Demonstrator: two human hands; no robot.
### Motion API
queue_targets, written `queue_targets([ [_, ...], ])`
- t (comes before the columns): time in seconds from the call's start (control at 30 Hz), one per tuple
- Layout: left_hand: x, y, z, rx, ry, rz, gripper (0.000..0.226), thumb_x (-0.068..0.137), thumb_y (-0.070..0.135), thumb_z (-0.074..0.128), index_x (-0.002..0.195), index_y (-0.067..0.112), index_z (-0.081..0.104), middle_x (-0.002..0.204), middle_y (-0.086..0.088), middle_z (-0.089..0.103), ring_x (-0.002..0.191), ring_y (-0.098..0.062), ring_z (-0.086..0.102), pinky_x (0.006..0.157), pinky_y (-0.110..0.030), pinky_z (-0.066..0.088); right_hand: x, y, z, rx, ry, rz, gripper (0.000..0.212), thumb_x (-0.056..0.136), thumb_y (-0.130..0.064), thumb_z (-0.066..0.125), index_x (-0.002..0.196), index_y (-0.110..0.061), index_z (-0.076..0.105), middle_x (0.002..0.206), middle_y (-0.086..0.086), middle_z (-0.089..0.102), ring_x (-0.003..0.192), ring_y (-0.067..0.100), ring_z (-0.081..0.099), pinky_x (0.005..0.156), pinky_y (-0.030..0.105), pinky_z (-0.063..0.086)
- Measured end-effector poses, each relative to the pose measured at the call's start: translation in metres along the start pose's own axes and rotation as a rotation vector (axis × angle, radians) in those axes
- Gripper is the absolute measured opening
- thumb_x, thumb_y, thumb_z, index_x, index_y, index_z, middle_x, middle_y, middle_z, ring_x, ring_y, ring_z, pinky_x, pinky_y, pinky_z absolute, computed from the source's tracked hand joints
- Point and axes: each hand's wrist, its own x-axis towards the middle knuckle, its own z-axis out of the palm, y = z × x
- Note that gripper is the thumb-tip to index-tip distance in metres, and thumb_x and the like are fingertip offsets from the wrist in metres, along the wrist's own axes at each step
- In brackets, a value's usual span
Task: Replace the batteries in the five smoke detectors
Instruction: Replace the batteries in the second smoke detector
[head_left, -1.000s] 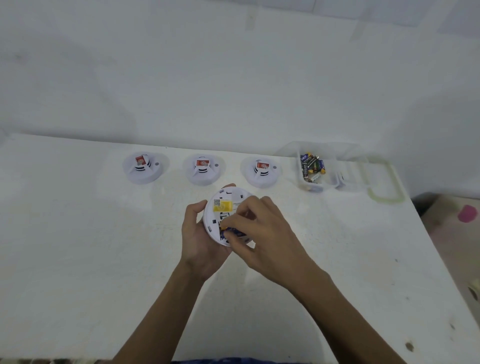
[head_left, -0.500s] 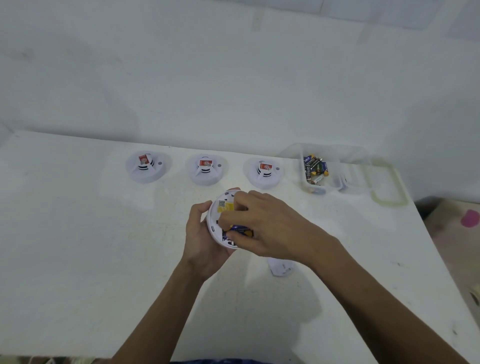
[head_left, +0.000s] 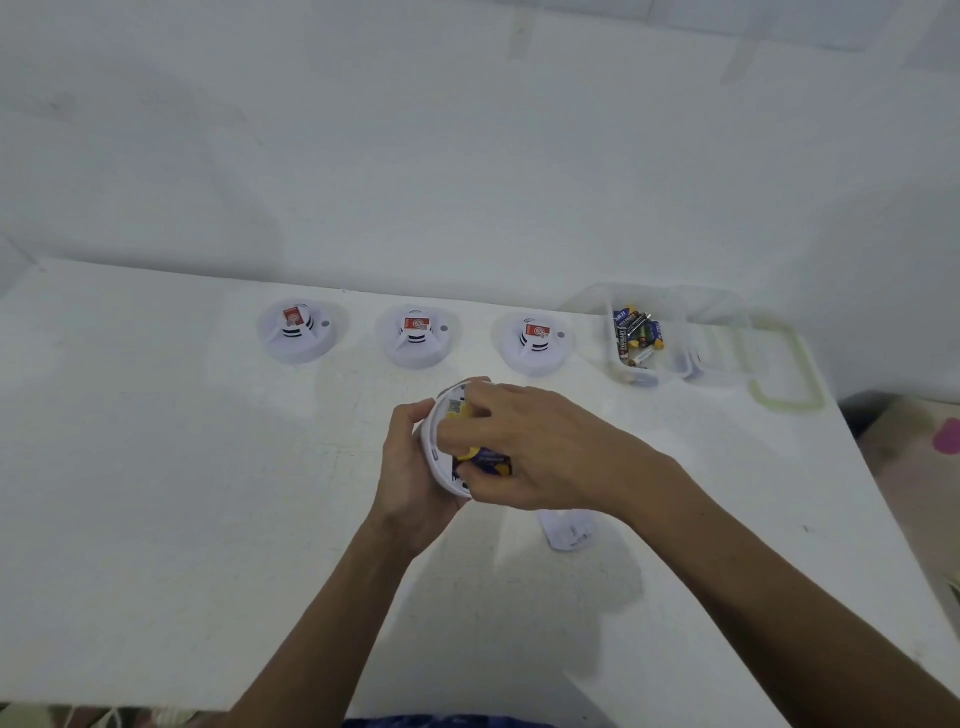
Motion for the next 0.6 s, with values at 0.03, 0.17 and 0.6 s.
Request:
queue_targets([
  [0.03, 0.000, 0.000, 0.000, 0.008, 0.000, 0.003, 0.054, 0.091, 0.045, 0.025, 0.122, 0.019, 0.061, 0.115, -0.007, 0.066, 0.099, -0.023, 0.066, 0.080, -0.036, 0.056, 0.000, 0.000, 0.000, 0.011, 0.008, -0.002, 0.015, 0.084, -0.028, 0.056, 0.090, -0.030, 0.043, 0.084, -0.003, 0.041, 0.068, 0.016, 0.035, 0.052, 0.030, 0.034],
  [0.17, 0.001, 0.002, 0.002, 0.007, -0.008, 0.022, 0.055, 0.086, 0.047, 0.029, 0.110, 0.023, 0.072, 0.110, -0.005, 0.070, 0.096, -0.022, 0.068, 0.077, -0.036, 0.057, -0.004, -0.001, -0.003, 0.063, 0.076, 0.011, 0.016, 0.087, -0.024, 0.057, 0.089, -0.021, 0.041, 0.084, -0.008, 0.037, 0.070, 0.015, 0.034, 0.055, 0.030, 0.034],
  [0.6, -0.002, 0.013, 0.006, -0.165, 0.029, 0.118, 0.050, 0.083, 0.042, 0.037, 0.108, 0.017, 0.072, 0.117, -0.014, 0.067, 0.101, -0.030, 0.067, 0.080, -0.043, 0.057, -0.017, -0.023, 0.005, 0.610, 0.471, 0.590, 0.012, 0.090, -0.007, 0.046, 0.081, -0.010, 0.052, 0.071, -0.003, 0.054, 0.063, 0.005, 0.051, 0.055, 0.012, 0.042],
])
